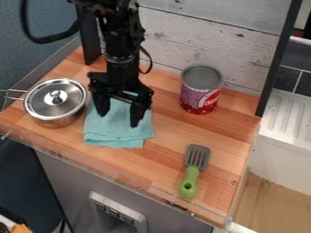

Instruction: Moved the blue cloth to the lower middle of the table

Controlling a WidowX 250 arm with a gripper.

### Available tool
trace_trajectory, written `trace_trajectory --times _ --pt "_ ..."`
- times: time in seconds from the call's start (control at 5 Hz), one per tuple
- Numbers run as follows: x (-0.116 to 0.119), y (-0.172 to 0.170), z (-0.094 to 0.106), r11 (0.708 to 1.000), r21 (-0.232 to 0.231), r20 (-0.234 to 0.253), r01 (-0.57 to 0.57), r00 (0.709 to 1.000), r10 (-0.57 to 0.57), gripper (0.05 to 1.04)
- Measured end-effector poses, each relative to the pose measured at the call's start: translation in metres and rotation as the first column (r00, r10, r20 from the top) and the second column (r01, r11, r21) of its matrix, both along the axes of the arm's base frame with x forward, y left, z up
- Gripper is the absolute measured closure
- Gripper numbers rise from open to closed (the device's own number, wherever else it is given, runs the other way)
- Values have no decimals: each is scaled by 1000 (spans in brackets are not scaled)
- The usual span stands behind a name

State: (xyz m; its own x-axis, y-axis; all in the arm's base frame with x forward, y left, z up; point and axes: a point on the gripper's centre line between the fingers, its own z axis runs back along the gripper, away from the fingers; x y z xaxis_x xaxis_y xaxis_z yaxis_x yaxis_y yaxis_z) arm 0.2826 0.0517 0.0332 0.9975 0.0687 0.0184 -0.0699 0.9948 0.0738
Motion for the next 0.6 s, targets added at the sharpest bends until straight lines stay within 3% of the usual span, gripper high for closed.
trace_trajectory --times 0.2,0.6 --pt "-25 -10 0 999 -11 -23 37 999 -38 83" --pt "-31 -16 25 994 -10 47 110 993 -110 83"
